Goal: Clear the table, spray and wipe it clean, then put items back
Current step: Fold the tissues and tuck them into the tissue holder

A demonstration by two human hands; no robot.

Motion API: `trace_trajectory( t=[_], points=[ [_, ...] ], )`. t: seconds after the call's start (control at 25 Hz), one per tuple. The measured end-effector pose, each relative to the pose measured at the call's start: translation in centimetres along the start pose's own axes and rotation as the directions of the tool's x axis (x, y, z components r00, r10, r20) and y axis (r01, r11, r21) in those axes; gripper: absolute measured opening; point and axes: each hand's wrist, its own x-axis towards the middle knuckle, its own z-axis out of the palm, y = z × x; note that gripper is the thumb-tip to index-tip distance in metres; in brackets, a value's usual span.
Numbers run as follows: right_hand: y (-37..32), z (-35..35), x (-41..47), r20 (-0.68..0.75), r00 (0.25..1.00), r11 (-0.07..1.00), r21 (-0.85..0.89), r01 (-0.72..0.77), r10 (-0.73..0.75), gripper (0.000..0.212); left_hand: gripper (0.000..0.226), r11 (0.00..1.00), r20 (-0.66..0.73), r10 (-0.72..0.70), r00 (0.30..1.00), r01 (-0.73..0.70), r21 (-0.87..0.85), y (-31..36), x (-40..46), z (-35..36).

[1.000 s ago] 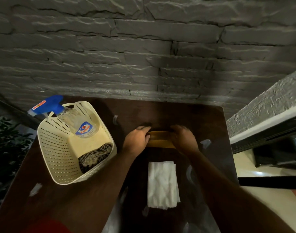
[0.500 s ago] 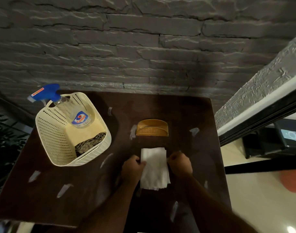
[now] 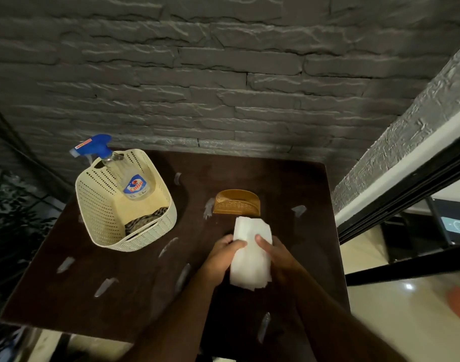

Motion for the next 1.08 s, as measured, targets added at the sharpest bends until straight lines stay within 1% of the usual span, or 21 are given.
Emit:
trace_trajectory(
  t=[0.04, 0.08, 0.12, 0.2, 0.24, 0.28, 0.32, 0.36, 0.4, 0.44, 0.48, 0.52, 0.56, 0.6, 0.68, 0.72, 0.8, 0.88, 0.92, 1.0, 1.08],
  points=[
    [-0.5, -0.1, -0.5, 0.111, 0.993, 0.991, 0.125, -0.050, 0.036, 0.022, 0.029, 0.995, 0.062, 0.024, 0.998, -0.018, -0.096, 0.2, -0.3, -0.1],
    [-0.7, -0.4, -0.5, 0.189, 0.980, 0.985, 0.147, -0.094, 0.065, 0.027, 0.031, 0.986, 0.115, 0.049, 0.992, -0.030, -0.164, 0.3, -0.5, -0.5],
    [-1.0, -0.5, -0.5, 0.249, 0.965, 0.985, 0.123, -0.118, 0.085, 0.031, 0.033, 0.979, 0.148, 0.075, 0.986, -0.044, -0.201, 0.3, -0.6, -0.9],
    [-1.4, -0.7, -0.1, 0.290, 0.954, 0.996, 0.007, -0.087, 0.081, 0.044, 0.038, 0.981, 0.122, 0.086, 0.989, -0.063, -0.184, 0.3, -0.9, -1.9],
    [-1.9, -0.5, 0.1, 0.250, 0.966, 0.993, -0.112, -0.040, 0.067, 0.049, 0.040, 0.987, 0.078, 0.075, 0.994, -0.063, -0.146, 0.4, -1.1, -2.4],
    [-2.6, -0.2, 0.2, 0.177, 0.984, 0.957, -0.289, 0.018, 0.035, 0.050, 0.044, 0.994, 0.025, 0.067, 0.997, -0.065, -0.083, 0.5, -1.3, -2.7],
    [-3.4, 0.1, 0.4, 0.110, 0.993, 0.846, -0.525, 0.093, -0.041, 0.048, 0.052, 0.996, -0.037, 0.084, 0.996, -0.083, 0.016, 0.8, -1.4, -3.1],
    [-4.0, 0.3, 0.8, 0.091, 0.984, 0.629, -0.759, 0.169, -0.154, 0.043, 0.064, 0.978, -0.114, 0.146, 0.983, -0.126, 0.164, 1.3, -1.5, -3.5],
    [-4.4, 0.7, 1.1, 0.132, 0.961, 0.375, -0.901, 0.218, -0.241, 0.037, 0.077, 0.915, -0.177, 0.263, 0.949, -0.187, 0.358, 1.7, -1.4, -3.7],
    [-4.9, 1.2, 1.0, 0.194, 0.940, 0.162, -0.956, 0.245, -0.280, 0.031, 0.086, 0.787, -0.166, 0.405, 0.899, -0.250, 0.565, 2.2, -1.3, -3.8],
    [-5.2, 1.9, 0.9, 0.234, 0.933, 0.032, -0.967, 0.252, -0.274, 0.028, 0.090, 0.603, -0.070, 0.526, 0.848, -0.313, 0.734, 2.8, -1.3, -3.6],
    [-5.1, 2.6, 1.0, 0.256, 0.932, -0.044, -0.966, 0.253, -0.256, 0.027, 0.092, 0.407, 0.057, 0.582, 0.811, -0.352, 0.843, 3.2, -1.3, -3.4],
    [-4.8, 3.2, 1.0, 0.269, 0.932, -0.096, -0.963, 0.253, -0.243, 0.025, 0.090, 0.241, 0.170, 0.584, 0.794, -0.370, 0.897, 3.6, -1.1, -3.1],
    [-4.2, 3.6, 1.4, 0.279, 0.931, -0.136, -0.958, 0.252, -0.237, 0.023, 0.082, 0.109, 0.249, 0.554, 0.795, -0.366, 0.924, 3.6, -0.9, -2.9],
    [-3.1, 3.9, 1.9, 0.289, 0.934, -0.198, -0.948, 0.248, -0.213, 0.022, 0.048, -0.111, 0.343, 0.469, 0.814, -0.331, 0.937, 3.3, -0.3, -3.1],
    [-2.4, 3.8, 2.3, 0.274, 0.946, -0.212, -0.948, 0.236, -0.175, 0.022, 0.031, -0.179, 0.363, 0.412, 0.836, -0.316, 0.932, 3.0, 0.1, -3.5],
    [-1.4, 3.3, 2.9, 0.230, 0.971, -0.214, -0.954, 0.211, -0.069, 0.024, 0.020, -0.225, 0.376, 0.319, 0.870, -0.316, 0.922, 2.3, 0.4, -4.7],
    [-1.2, 2.9, 3.4, 0.206, 0.978, -0.192, -0.961, 0.199, -0.019, 0.027, 0.020, -0.219, 0.394, 0.260, 0.882, -0.343, 0.913, 2.2, 1.0, -5.9],
    [-1.6, 2.9, 3.6, 0.203, 0.978, -0.170, -0.966, 0.193, -0.045, 0.026, 0.020, -0.203, 0.404, 0.255, 0.878, -0.360, 0.911, 2.7, 1.4, -6.3],
    [-3.8, 3.3, 3.9, 0.194, 0.966, -0.112, -0.978, 0.177, -0.171, 0.023, 0.020, -0.146, 0.403, 0.329, 0.854, -0.376, 0.915, 4.8, 2.2, -6.6],
    [-7.0, 3.6, 4.3, 0.160, 0.932, -0.040, -0.987, 0.155, -0.324, 0.024, 0.020, -0.082, 0.387, 0.460, 0.799, -0.396, 0.914, 7.8, 3.4, -6.6]
  ],
)
